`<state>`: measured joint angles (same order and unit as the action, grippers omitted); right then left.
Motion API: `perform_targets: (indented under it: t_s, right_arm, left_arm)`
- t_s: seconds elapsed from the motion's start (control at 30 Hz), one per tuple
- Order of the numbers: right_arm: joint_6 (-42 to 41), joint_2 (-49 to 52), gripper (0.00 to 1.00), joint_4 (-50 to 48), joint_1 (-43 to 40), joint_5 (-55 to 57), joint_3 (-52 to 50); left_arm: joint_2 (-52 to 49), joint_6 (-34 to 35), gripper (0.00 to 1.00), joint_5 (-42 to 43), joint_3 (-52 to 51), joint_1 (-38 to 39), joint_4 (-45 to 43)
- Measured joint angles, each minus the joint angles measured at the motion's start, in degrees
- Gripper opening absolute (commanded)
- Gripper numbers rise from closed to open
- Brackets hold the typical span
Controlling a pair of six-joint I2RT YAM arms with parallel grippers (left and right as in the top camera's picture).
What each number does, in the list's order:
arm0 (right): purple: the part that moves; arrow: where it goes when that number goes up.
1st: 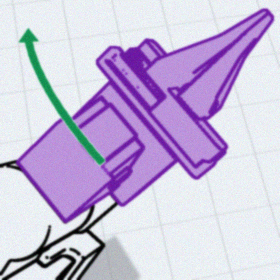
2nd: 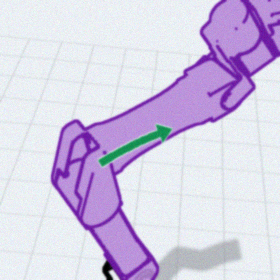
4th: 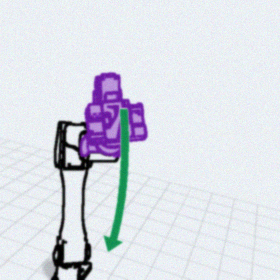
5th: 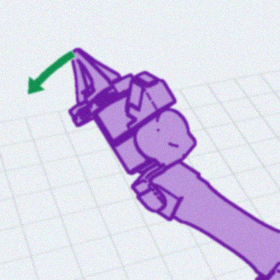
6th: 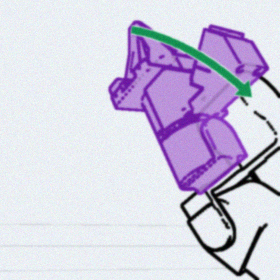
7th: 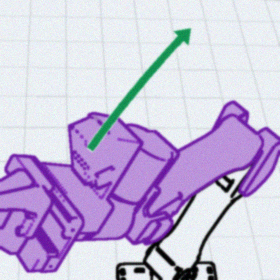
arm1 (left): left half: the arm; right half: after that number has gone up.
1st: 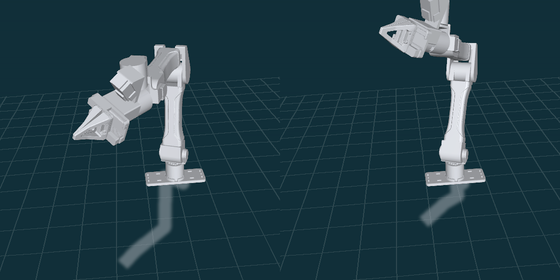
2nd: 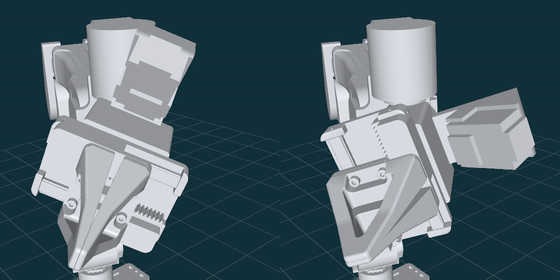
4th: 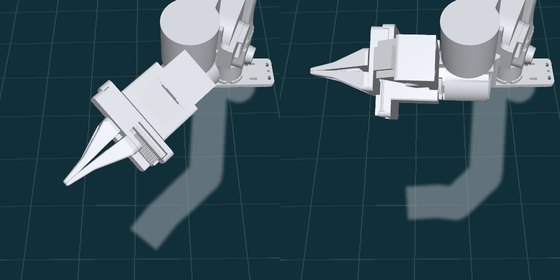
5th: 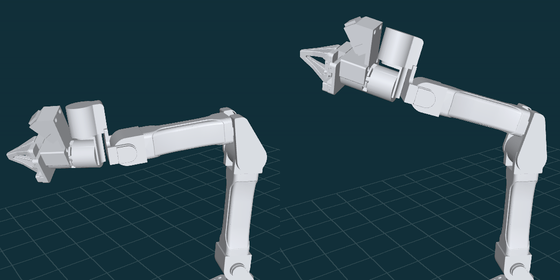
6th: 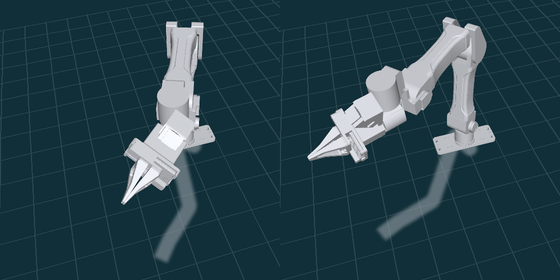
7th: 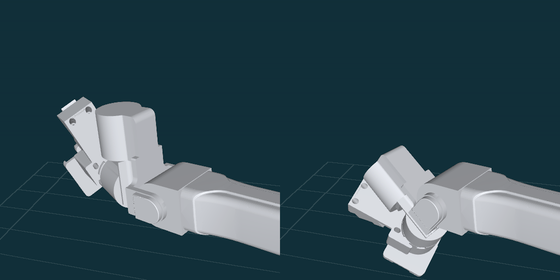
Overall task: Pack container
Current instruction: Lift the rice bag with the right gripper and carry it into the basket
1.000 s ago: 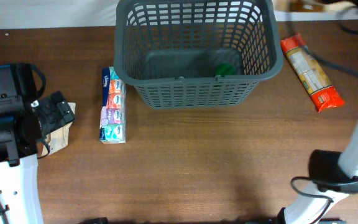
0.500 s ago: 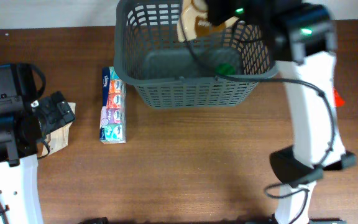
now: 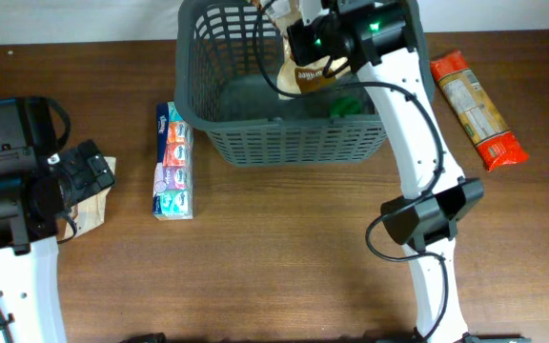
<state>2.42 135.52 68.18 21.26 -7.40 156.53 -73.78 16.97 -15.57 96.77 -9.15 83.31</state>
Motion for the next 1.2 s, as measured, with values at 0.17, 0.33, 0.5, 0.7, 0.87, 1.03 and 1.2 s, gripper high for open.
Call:
perform_targets:
  t_s: [0.17,0.33,0.5,0.7,0.87,1.03,1.2]
  right_arm:
    - [0.02,2.45,0.04,5.18,0.00,0.11,0.00]
    - [0.22,4.87,0.04,10.05,0.00,1.44,-0.02]
    - [0.70,5.44,0.18,12.17,0.00,3.56,-0.04]
    - [0.57,5.44,0.36,13.68,0.00,4.07,-0.04]
    - [0.42,5.44,0.99,14.10,0.00,4.42,-0.81]
    - [0.57,5.44,0.99,16.11,0.00,3.76,-1.36]
    - [0.61,5.44,0.99,16.52,0.00,3.23,-1.44]
  left_arm:
    - [0.00,0.00,1.00,0.00,0.00,0.00,0.02]
    - [0.00,0.00,1.00,0.00,0.00,0.00,0.55]
    - [0.00,0.00,0.99,0.00,0.00,0.00,0.87]
    - [0.00,-0.02,1.00,0.02,0.00,0.00,0.87]
    - [0.00,0.00,1.00,0.02,0.00,0.00,1.01]
    - [0.00,-0.02,0.99,0.02,0.00,0.00,1.14]
    - [0.00,0.00,1.00,0.00,0.00,0.00,1.16]
